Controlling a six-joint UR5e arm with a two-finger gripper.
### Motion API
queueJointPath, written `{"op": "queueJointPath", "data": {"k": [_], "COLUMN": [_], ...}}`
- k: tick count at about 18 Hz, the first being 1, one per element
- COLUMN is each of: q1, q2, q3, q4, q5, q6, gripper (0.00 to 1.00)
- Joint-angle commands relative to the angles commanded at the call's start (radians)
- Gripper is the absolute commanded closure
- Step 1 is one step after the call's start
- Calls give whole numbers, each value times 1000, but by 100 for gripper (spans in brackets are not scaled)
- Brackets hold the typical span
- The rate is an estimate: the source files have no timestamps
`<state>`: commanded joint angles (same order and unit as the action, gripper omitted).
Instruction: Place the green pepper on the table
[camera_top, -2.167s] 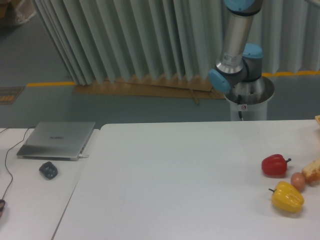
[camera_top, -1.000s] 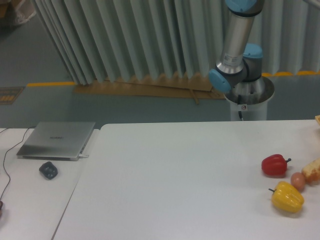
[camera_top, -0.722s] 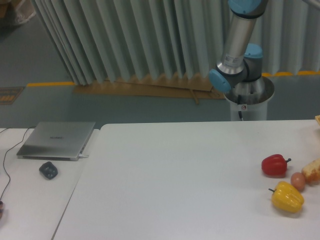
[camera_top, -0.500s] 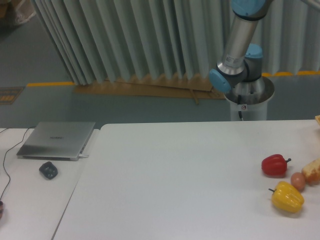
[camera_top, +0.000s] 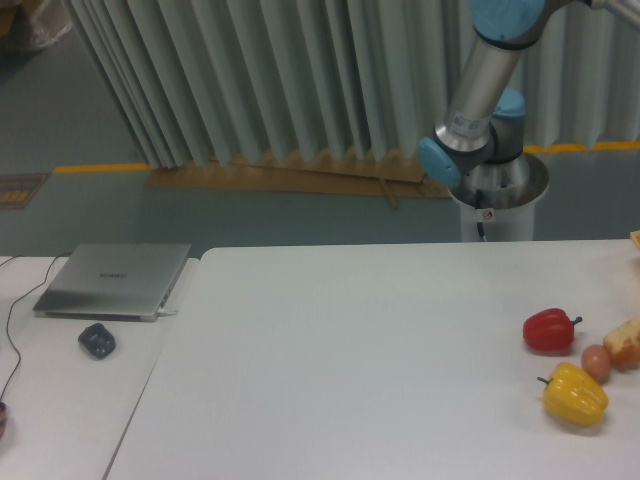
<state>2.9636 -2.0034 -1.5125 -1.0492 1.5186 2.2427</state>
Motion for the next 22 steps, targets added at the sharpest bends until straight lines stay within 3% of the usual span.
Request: {"op": "queueJointPath", "data": {"k": [7,22], "q1": [8,3], "q2": [-21,-67], "q3": [46,49], "q4": [6,6], "q5": [-5,0], "q6": [-3,-21], "gripper": [0,0]}}
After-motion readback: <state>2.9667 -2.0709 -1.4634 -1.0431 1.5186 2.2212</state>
